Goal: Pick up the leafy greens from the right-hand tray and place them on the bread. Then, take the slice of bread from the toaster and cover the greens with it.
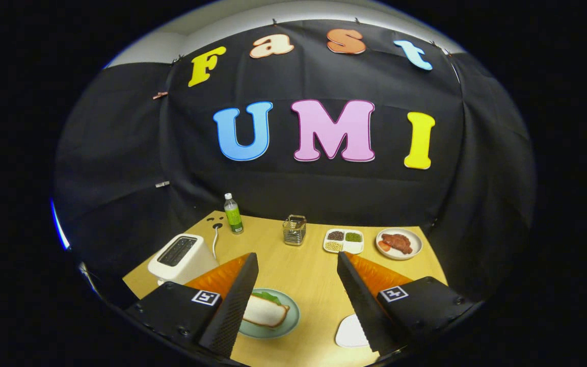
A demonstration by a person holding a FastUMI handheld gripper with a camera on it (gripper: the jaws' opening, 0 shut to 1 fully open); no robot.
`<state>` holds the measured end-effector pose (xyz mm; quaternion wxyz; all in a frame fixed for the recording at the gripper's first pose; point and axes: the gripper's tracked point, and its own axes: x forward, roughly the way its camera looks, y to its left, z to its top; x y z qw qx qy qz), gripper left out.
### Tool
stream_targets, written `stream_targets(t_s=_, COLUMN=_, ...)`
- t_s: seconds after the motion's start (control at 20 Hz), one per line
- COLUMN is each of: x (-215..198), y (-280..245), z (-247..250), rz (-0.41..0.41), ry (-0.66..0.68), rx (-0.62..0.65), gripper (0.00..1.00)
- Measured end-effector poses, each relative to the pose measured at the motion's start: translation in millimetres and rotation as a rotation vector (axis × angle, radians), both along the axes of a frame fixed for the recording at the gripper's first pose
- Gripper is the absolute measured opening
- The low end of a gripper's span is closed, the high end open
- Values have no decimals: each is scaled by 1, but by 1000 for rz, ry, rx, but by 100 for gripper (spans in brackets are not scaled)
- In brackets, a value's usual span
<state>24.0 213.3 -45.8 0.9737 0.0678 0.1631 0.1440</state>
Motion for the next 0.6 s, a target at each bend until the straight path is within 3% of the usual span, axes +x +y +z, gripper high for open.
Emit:
stream_targets(t_s=0.35, x=-4, y=-18, z=14, rz=5, ry=-92, rx=-131, gripper=96)
stream_targets(t_s=0.6, x=-3, y=-19, z=11, rz=22, ry=-114, rx=-157, gripper=98)
